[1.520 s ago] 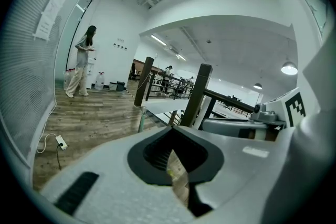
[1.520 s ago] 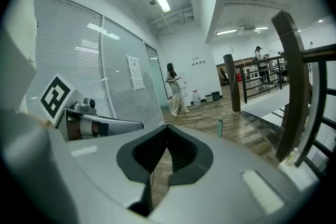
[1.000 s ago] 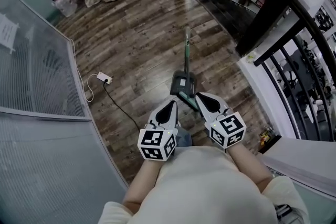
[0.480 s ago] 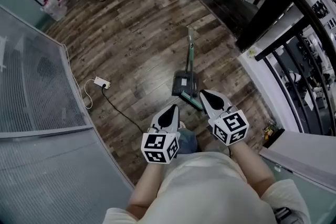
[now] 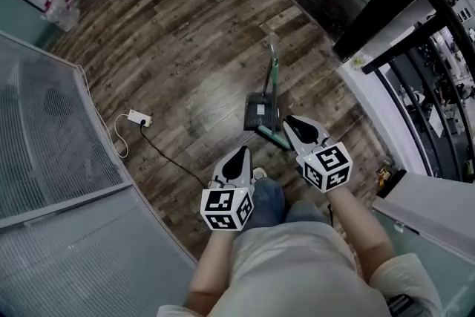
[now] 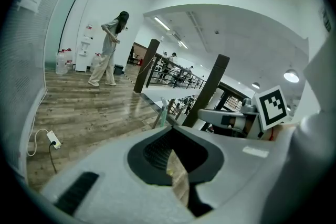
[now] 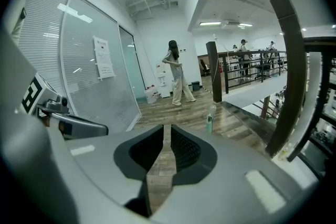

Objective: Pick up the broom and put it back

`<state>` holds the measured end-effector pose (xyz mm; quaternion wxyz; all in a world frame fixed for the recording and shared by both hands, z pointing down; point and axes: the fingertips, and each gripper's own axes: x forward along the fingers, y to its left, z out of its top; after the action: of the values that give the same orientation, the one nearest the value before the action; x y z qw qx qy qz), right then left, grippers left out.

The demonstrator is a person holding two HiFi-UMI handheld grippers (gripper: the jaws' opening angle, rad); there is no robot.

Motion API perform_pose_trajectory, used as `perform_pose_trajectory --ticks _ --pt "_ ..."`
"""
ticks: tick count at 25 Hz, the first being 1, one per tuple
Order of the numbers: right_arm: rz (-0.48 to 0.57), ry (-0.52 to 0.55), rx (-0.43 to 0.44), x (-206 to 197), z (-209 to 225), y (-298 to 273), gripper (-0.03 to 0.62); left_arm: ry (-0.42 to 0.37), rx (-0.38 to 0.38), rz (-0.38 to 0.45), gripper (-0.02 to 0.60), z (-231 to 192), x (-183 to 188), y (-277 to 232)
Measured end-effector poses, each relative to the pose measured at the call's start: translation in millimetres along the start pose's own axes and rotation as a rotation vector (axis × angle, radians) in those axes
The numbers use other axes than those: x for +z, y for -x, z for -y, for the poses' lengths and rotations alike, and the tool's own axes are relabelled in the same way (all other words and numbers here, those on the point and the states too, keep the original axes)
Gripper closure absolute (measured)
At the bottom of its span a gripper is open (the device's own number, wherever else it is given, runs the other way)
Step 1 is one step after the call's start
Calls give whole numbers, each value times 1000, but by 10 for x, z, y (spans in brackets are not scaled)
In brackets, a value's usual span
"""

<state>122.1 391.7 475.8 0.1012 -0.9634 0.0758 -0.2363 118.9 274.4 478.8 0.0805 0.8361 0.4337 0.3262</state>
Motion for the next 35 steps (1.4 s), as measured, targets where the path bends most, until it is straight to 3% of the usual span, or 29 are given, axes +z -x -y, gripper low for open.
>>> perform_pose_trajectory --ticks 15,26,35 --pt "-84 19 -98 -309 425 -873 448 33 -24 -59 581 -572 -183 -499" --pt "-142 4 -178 -636 954 -1412 418 60 14 -101 581 -930 -414 -882" --pt "-170 -16 -195 -819 1351 -1734 407 59 25 -113 581 -1080 -401 -1240"
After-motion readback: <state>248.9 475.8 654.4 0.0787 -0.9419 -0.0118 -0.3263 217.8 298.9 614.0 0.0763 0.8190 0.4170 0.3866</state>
